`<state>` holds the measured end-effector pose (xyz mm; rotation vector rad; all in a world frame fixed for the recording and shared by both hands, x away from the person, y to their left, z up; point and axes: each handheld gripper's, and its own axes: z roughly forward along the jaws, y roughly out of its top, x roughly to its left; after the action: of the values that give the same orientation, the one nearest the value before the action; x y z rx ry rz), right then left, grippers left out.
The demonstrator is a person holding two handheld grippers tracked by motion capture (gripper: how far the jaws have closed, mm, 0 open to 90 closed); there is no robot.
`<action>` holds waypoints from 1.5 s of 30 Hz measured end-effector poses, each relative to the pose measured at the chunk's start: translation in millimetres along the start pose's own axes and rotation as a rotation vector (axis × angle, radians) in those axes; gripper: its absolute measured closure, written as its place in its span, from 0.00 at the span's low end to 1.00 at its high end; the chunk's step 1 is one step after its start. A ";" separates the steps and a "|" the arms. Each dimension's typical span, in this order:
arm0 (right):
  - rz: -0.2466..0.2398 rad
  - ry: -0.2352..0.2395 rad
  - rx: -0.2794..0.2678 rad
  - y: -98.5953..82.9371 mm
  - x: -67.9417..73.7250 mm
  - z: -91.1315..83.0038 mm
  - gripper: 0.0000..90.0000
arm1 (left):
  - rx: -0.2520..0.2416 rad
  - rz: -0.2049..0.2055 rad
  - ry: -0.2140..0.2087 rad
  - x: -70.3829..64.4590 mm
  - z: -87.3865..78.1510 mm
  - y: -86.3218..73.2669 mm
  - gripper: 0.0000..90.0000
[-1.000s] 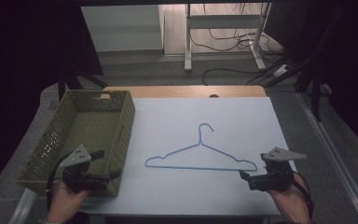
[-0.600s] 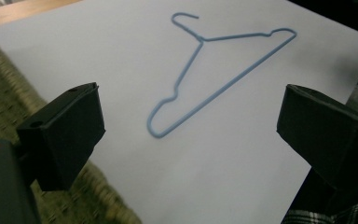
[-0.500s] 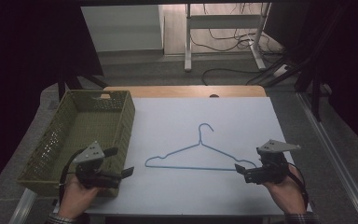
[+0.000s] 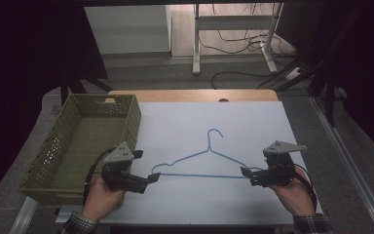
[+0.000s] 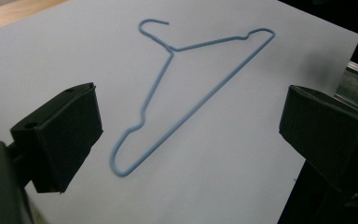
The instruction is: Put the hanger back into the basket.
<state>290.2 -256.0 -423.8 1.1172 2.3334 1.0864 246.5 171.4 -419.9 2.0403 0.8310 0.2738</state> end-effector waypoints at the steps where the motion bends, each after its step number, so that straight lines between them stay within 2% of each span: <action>1: -0.001 0.003 0.001 0.8 0.0 0.9 0.00 | 0.001 0.002 -0.001 -0.6 2.2 1.7 0.06; 10: -0.025 0.007 0.035 7.0 -1.8 14.7 0.00 | 0.026 0.010 -0.033 -5.8 36.7 10.6 0.06; 22: -0.028 0.028 0.086 14.3 -8.8 39.3 0.00 | 0.045 -0.008 -0.058 -2.9 69.4 -0.3 0.05; 26: -0.038 0.029 0.100 18.4 -9.4 50.2 0.03 | 0.045 -0.018 -0.065 0.8 75.4 -5.9 0.05; 33: -0.062 0.044 0.133 24.5 -11.1 73.9 0.11 | 0.056 -0.010 -0.064 4.0 80.9 -11.7 0.05; 39: -0.073 0.072 0.157 29.7 -12.9 93.4 0.26 | 0.061 -0.007 -0.058 6.3 82.0 -14.3 0.05; 45: -0.098 0.071 0.180 33.1 -15.0 108.5 0.33 | 0.068 0.002 -0.054 6.6 83.6 -15.9 0.05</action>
<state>379.1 -200.7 -470.0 1.0276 2.5548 0.9095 284.3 126.7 -482.0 2.1029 0.8143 0.1928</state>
